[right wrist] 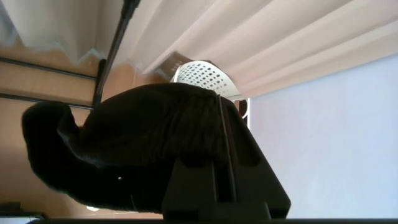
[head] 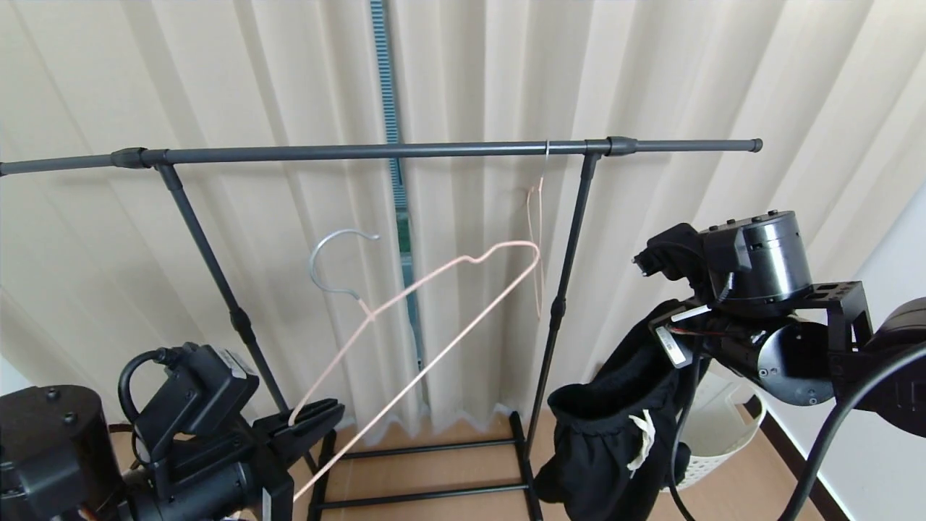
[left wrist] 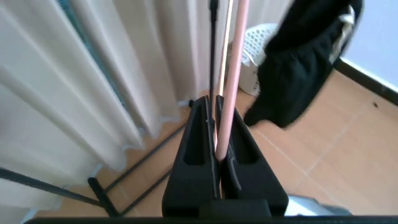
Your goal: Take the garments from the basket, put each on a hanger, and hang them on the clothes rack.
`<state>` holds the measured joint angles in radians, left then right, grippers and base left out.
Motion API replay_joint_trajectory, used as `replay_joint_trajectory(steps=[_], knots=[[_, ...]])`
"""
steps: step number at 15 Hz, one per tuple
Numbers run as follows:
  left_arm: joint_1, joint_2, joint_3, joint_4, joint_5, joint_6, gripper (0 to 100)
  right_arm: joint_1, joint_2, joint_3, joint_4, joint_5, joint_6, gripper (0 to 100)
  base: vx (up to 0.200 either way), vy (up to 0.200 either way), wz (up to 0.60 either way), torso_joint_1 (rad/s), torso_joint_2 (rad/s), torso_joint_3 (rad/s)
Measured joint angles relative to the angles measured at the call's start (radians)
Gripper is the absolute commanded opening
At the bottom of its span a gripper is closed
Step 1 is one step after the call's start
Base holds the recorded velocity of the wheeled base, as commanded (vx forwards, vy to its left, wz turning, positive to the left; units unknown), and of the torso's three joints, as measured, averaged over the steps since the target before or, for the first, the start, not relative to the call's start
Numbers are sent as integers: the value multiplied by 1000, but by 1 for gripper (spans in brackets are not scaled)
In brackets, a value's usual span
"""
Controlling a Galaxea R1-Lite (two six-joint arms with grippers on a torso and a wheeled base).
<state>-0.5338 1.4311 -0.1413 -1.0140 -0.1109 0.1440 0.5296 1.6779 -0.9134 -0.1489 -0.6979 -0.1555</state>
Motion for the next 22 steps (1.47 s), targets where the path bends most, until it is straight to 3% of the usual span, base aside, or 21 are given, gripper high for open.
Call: replay_joint_trajectory(steps=[3,7,20,22], knots=[[-26,1,50,-2,-52,6,0,13,11,-1,-42,1,2,0,0,0,0,0,0,0],[-44,14,96,-3,-80,91,0,60,36,-5,-124,-4,55,0,0,0,0,0,0,0],[-90,77,114,-9,-80,92,0,179,114,-72,-129,-5,201,0,0,0,0,0,0,0],[-90,96,112,-51,-80,89,0,206,119,-74,-127,-5,218,0,0,0,0,0,0,0]])
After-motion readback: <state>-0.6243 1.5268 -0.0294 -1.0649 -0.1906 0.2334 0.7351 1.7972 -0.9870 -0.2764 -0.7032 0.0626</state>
